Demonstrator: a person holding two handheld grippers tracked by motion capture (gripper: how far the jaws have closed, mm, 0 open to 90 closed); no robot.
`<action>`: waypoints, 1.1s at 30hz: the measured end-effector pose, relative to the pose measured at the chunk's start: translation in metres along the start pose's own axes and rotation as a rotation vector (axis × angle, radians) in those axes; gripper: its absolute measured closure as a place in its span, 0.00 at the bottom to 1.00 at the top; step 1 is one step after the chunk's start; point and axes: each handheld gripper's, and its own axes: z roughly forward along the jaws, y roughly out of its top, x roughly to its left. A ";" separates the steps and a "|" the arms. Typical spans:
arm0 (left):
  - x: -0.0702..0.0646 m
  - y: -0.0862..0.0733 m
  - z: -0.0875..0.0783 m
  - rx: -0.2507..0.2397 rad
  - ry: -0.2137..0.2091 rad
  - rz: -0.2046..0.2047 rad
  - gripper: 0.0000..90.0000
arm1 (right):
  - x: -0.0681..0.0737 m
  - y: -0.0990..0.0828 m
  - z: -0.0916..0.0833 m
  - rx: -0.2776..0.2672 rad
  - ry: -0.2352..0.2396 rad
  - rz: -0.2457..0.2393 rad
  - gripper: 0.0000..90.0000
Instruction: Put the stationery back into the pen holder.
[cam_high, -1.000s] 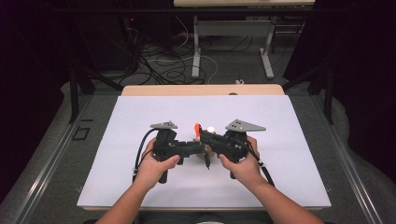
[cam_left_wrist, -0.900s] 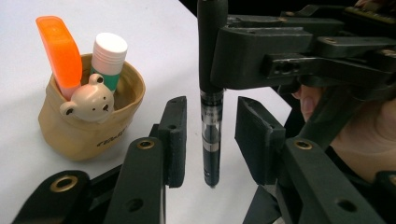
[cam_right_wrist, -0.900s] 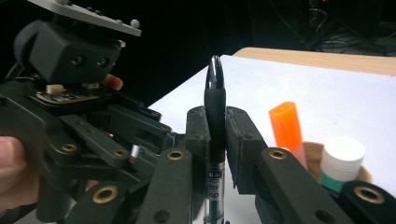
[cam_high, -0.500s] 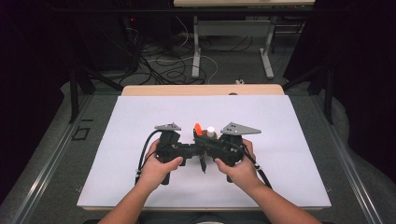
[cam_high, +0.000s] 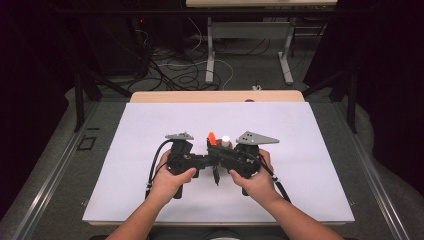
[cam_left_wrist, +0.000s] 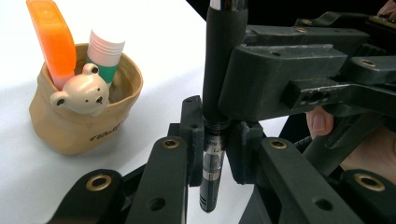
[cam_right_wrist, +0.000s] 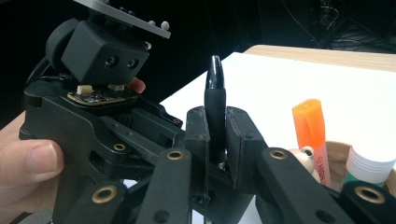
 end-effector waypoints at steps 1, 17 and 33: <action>0.000 0.000 0.000 -0.001 0.000 0.000 0.88 | 0.000 0.000 0.000 -0.001 0.004 -0.001 0.88; 0.008 0.007 0.000 -0.050 0.049 -0.016 0.88 | -0.013 0.006 -0.015 -0.063 -0.004 0.023 0.65; 0.010 0.027 0.007 -0.124 0.115 0.049 0.88 | -0.045 0.003 -0.022 -0.058 -0.086 0.080 0.46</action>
